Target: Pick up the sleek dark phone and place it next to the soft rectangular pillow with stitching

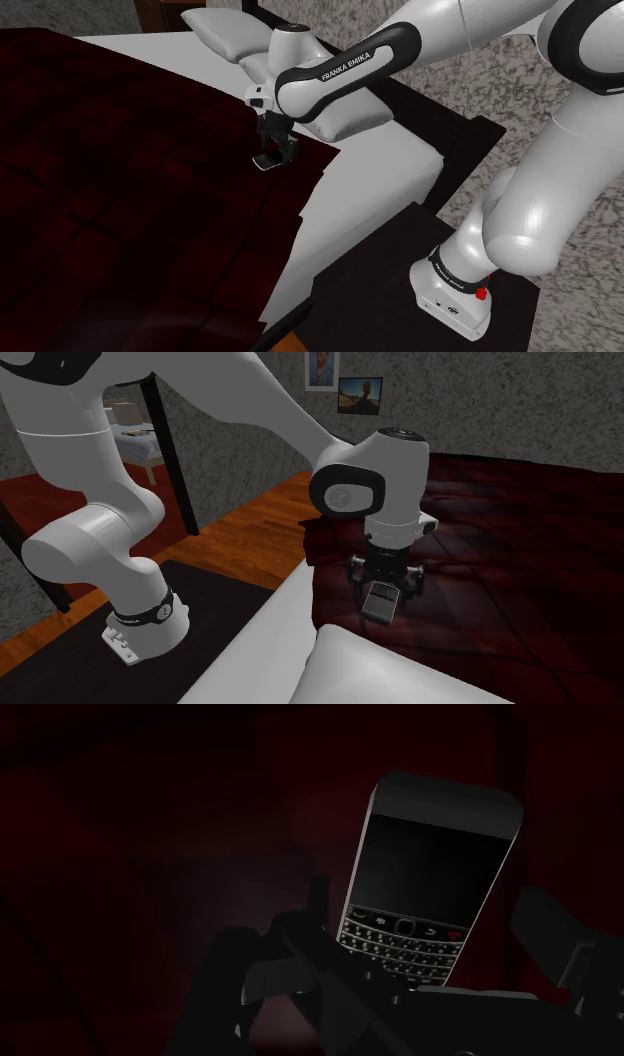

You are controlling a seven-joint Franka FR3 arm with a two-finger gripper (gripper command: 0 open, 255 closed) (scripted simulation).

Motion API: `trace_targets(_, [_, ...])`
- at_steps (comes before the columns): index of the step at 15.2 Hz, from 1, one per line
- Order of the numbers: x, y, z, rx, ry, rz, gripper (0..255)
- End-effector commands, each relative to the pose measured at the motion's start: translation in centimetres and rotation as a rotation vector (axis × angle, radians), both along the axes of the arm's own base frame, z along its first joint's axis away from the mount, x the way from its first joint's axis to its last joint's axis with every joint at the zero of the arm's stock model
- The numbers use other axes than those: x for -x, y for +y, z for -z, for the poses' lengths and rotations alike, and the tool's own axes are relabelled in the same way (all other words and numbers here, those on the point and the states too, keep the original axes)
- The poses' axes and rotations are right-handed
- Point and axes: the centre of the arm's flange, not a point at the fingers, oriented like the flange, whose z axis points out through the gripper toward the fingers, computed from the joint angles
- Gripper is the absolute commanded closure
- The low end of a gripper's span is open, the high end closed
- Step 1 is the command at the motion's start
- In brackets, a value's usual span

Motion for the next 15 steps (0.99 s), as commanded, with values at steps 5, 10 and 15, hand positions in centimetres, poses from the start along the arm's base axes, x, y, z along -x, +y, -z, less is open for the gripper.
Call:
trace_targets(5, [0.1, 0.0, -1.3, 0.000, 0.000, 0.000, 0])
trace_targets(10, [0.3, -0.1, -5.0, 0.000, 0.000, 0.000, 0])
trace_targets(15, [0.3, -0.1, -5.0, 0.000, 0.000, 0.000, 0])
